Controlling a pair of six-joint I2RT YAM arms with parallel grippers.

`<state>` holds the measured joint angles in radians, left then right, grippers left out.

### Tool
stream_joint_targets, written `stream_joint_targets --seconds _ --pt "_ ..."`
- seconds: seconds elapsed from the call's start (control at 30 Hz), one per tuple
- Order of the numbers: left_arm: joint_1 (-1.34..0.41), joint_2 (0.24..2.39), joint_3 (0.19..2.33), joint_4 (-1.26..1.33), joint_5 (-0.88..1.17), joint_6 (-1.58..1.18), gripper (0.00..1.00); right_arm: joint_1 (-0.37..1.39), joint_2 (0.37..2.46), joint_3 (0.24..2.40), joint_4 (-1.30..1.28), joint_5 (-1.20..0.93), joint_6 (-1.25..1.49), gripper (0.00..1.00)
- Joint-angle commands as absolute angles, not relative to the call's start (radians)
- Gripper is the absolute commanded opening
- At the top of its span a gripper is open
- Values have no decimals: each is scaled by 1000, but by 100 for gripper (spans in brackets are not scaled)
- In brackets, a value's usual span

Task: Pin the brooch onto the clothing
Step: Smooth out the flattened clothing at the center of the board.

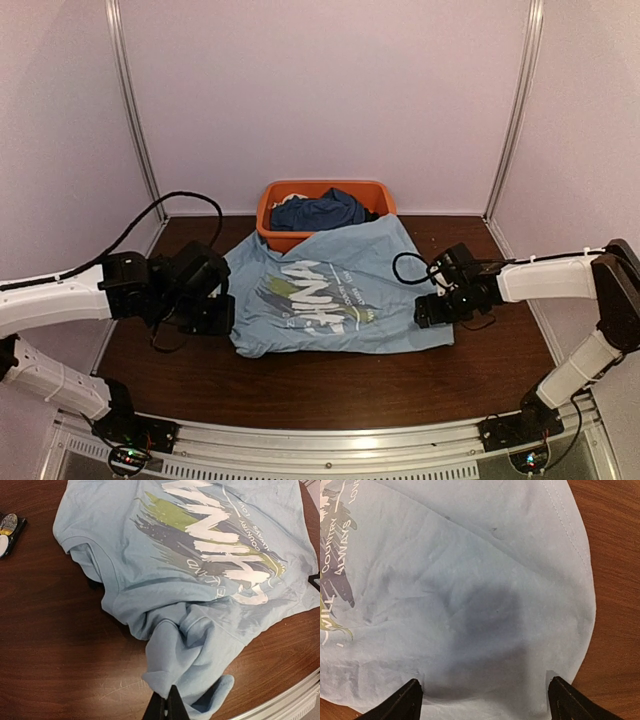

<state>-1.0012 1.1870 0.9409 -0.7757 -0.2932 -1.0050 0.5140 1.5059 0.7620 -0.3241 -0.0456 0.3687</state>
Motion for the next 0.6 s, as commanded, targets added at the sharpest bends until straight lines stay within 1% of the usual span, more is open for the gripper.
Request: stream_joint_targets --seconds 0.0,0.13,0.23,0.27,0.37,0.4,0.47,0.5,0.53,0.57 --pt "-997 1160 925 -843 -232 -978 0 528 1515 778 -324 -45 363 89" --pt "-998 1177 907 -860 -153 -934 0 542 1504 787 -350 -25 350 89" --pt "-1000 1165 878 -872 -145 -923 0 556 1489 794 -374 -18 341 89" --pt "-1000 1152 872 -872 -148 -919 4 560 1487 798 -383 -13 335 89" --pt "-999 1119 896 -866 -157 -868 25 567 1483 826 -421 29 298 89" --pt "-1000 1114 915 -871 -168 -846 37 567 1483 842 -436 43 283 90" --pt "-999 1109 956 -888 -204 -809 68 569 1483 879 -467 61 246 91" --pt "-999 1111 980 -906 -238 -792 81 570 1483 903 -489 80 232 91" --pt "-997 1118 1002 -916 -270 -774 91 571 1482 925 -510 99 215 91" --pt "-994 1126 1016 -918 -298 -744 97 572 1481 948 -531 112 191 91"
